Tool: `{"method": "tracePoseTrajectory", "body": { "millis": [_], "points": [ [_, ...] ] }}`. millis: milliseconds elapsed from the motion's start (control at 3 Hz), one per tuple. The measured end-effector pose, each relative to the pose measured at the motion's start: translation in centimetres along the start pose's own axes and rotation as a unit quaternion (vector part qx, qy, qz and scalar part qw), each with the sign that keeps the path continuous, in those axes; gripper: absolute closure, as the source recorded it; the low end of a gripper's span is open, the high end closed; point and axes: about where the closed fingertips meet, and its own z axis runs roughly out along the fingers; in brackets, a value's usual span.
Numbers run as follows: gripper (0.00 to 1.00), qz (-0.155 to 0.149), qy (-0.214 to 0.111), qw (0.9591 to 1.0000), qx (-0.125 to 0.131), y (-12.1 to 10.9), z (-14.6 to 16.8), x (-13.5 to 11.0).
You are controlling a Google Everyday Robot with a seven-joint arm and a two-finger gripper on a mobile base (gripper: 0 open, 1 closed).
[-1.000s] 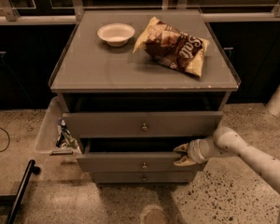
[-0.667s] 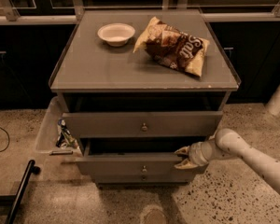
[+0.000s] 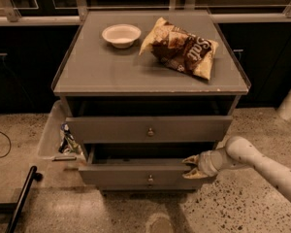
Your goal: Open middle drawer
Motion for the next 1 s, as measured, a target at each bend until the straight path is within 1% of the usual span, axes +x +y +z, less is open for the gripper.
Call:
{"method": "tracePoseTrajectory", "body": {
  "millis": [333, 667, 1000],
  "points": [
    [1.0, 0.002, -0.004, 0.9998, -0.018, 2.12, -0.02, 0.09],
    [0.84, 0.002, -0.004, 0.9998, -0.018, 2.08, -0.23, -0.12],
    [0.61, 0.002, -0.004, 0.9998, -0.018, 2.11, -0.24, -0.11]
  ]
}}
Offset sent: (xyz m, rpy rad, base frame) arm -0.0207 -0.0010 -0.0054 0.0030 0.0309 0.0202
